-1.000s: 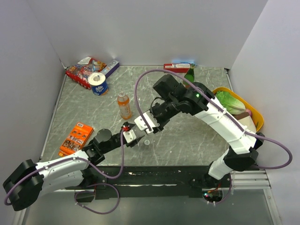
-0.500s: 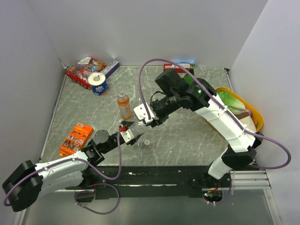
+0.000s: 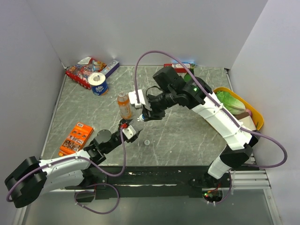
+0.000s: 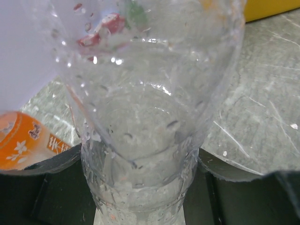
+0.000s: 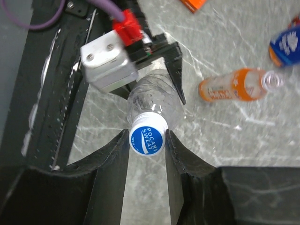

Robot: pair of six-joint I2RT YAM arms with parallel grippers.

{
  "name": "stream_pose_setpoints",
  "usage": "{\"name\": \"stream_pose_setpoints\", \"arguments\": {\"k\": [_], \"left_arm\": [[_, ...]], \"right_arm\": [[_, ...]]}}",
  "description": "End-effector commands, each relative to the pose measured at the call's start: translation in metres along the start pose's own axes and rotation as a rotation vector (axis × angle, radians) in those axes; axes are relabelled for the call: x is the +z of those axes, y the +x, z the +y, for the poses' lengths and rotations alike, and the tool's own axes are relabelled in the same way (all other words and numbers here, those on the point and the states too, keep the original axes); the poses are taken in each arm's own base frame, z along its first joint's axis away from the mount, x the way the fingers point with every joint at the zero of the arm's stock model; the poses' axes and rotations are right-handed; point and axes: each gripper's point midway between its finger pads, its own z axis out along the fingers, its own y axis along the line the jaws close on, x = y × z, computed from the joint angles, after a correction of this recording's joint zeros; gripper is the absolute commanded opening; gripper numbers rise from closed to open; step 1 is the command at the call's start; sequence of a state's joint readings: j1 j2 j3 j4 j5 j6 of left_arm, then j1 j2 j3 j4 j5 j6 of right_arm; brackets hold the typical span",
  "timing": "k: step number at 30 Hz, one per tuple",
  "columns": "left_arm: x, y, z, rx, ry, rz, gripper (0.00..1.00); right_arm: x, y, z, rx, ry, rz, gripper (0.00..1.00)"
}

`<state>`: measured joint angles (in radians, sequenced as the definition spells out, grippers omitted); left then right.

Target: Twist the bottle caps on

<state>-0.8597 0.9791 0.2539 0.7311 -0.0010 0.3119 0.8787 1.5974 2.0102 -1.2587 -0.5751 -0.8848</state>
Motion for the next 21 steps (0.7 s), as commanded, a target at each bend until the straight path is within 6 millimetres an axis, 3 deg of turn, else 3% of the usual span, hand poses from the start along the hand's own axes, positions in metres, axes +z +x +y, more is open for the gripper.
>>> {"name": "stream_pose_setpoints", "arguments": {"k": [1, 7, 13, 21], "left_arm": [[0.01, -0.05, 0.038, -0.115, -0.175, -0.13, 0.01], [0.015, -0.05, 0.043, -0.18, -0.209, -0.113, 0.01], [0.026, -0.042, 0.05, -0.279, -0.262, -0.045, 0.01], [0.022, -0.029, 0.047, -0.301, -0.27, 0.003, 0.01]], "right_arm": [[0.002, -0.008, -0.002, 0.269, 0.04, -0.01, 0.24], [0.01, -0.022, -0.012, 0.492, 0.059, -0.044, 0.24], [0.019, -0.026, -0.019, 0.544, 0.081, -0.047, 0.23], [0.023, -0.01, -0.036, 0.564, 0.171, 0.015, 0.23]]}}
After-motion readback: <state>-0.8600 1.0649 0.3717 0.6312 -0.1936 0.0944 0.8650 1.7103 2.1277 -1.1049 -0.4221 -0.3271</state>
